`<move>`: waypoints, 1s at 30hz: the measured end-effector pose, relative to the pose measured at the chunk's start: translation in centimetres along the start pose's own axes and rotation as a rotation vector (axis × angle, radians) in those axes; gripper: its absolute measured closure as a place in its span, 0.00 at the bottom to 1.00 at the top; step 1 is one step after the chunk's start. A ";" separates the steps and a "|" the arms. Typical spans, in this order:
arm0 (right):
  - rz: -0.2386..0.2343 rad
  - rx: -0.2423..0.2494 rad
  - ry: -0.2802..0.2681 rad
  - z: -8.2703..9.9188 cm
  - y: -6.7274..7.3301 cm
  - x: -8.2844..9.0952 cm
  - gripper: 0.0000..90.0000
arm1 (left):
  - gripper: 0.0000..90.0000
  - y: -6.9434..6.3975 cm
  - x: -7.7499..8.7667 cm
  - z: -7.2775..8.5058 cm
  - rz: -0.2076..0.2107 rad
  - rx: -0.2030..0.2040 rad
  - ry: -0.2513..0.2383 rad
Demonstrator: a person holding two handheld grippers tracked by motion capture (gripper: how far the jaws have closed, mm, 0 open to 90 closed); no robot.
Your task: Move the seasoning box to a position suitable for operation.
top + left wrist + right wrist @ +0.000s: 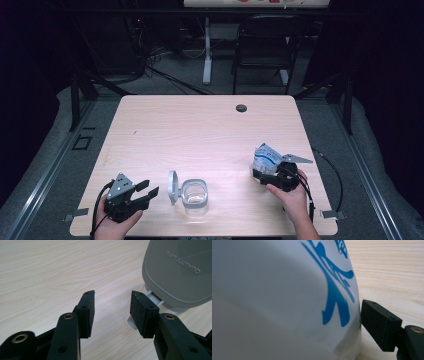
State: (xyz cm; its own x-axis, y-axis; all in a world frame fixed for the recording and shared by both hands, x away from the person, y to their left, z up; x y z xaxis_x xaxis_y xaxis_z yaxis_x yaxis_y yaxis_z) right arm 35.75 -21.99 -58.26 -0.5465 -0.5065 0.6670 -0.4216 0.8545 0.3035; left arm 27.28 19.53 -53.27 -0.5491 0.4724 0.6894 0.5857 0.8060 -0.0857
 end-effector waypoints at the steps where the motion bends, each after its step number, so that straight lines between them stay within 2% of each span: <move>1: 0.015 0.000 0.006 0.1 -0.1 0.0 0.30 | 0.62 0.0 0.0 0.0 0.002 -0.001 0.003; 4: 0.002 -0.003 -0.005 0.4 0.0 -0.3 0.31 | 0.62 0.0 0.0 0.0 0.002 -0.001 0.003; 9: 0.022 -0.005 0.022 1.1 -0.3 -0.9 0.33 | 0.62 0.0 0.0 0.0 0.001 -0.003 0.004; 10: 0.038 0.005 0.036 1.2 -0.4 -0.9 0.33 | 0.62 0.0 0.0 0.0 0.000 -0.002 0.004; 12: 0.023 -0.007 0.023 1.1 -0.3 -1.1 0.33 | 0.62 0.0 -0.1 0.0 0.001 -0.002 0.005; 13: 0.043 0.003 0.042 1.2 -0.4 -1.1 0.33 | 0.62 0.0 -0.1 0.0 0.002 -0.001 0.001; 15: 0.025 -0.002 0.033 1.2 -0.4 -1.3 0.32 | 0.62 0.0 -0.1 0.0 0.004 -0.004 0.001; 19: 0.030 -0.004 0.028 1.2 -0.3 -1.7 0.32 | 0.62 0.0 -0.1 0.0 0.002 -0.005 0.002; 23: 0.045 0.019 0.048 1.4 -0.4 -2.0 0.33 | 0.62 0.0 -0.1 0.0 0.003 -0.001 -0.001; 30: 0.031 0.013 0.035 1.3 -0.4 -2.2 0.35 | 0.62 0.0 0.0 0.0 0.000 -0.004 0.005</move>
State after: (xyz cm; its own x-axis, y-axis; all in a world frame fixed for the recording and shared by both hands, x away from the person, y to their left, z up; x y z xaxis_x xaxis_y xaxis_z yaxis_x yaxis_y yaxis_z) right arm 36.16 -21.34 -60.72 -0.5337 -0.4753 0.6995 -0.4143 0.8680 0.2737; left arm 27.30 19.56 -53.29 -0.5463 0.4704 0.6930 0.5881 0.8046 -0.0825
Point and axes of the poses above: each handheld gripper's, and its own axes: x roughly backward along the jaws, z roughly out of its underside, y roughly to its left, the point moved 5 cm from there along -x, roughly forward along the jaws, and after that the axes turned 8 degrees about y, right-handed, at the moved point
